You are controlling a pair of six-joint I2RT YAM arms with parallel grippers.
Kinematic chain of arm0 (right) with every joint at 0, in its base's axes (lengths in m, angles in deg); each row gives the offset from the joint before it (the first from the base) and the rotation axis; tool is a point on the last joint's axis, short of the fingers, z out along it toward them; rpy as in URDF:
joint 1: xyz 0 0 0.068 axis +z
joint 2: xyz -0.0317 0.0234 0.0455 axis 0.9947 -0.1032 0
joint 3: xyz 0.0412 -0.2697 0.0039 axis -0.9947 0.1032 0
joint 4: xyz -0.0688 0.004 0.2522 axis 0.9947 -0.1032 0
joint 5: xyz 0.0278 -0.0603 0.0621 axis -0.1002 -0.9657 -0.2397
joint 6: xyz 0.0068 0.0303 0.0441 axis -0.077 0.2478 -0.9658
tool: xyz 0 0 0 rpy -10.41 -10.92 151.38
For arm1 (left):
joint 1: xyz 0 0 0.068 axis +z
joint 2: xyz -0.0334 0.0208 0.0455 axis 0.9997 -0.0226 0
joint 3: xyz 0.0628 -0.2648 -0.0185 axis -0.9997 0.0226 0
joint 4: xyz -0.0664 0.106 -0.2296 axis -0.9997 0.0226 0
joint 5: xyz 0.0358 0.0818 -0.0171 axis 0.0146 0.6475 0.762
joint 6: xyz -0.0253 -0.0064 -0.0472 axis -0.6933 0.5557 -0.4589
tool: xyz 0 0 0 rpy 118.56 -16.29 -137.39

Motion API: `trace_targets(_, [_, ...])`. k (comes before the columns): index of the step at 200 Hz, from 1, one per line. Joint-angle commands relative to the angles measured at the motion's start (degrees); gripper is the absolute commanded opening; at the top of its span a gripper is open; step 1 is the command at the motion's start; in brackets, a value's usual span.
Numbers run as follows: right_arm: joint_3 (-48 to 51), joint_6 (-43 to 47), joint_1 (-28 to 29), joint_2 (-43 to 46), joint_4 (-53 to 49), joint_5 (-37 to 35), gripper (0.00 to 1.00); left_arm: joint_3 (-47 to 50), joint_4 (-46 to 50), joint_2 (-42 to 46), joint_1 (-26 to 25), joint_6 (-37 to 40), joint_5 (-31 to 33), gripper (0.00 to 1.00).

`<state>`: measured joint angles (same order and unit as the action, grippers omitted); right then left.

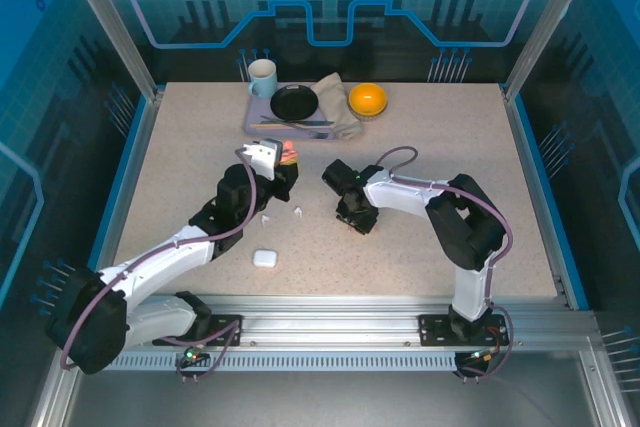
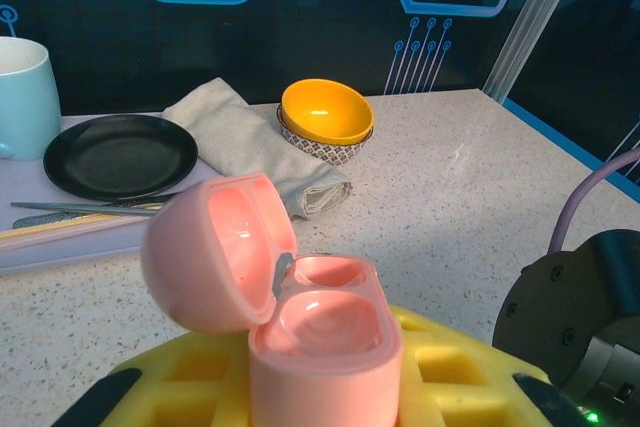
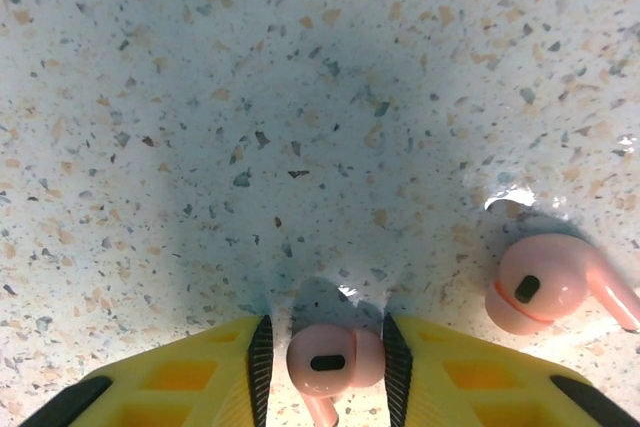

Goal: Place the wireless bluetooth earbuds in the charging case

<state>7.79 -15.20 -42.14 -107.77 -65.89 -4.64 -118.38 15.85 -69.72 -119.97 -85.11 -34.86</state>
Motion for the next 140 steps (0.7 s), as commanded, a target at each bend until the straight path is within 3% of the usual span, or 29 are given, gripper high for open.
trace_targets(1, [-1.75, 2.19, -0.53, -1.95, 0.56, 1.27, 0.35, 0.26, -2.94, -0.36, 0.44, -1.22, -1.02, 0.0])
trace_targets(91, [-5.33, 10.03, -0.34, -3.93, -1.93, 1.13, 0.32, -0.33, -2.86, -0.95, 0.42, -1.67, -1.43, 0.0])
trace_targets(140, [-7.3, 13.22, 0.25, -6.08, -3.95, 1.62, 0.36, -0.79, -2.59, -0.93, 0.43, -1.66, -1.65, 0.0])
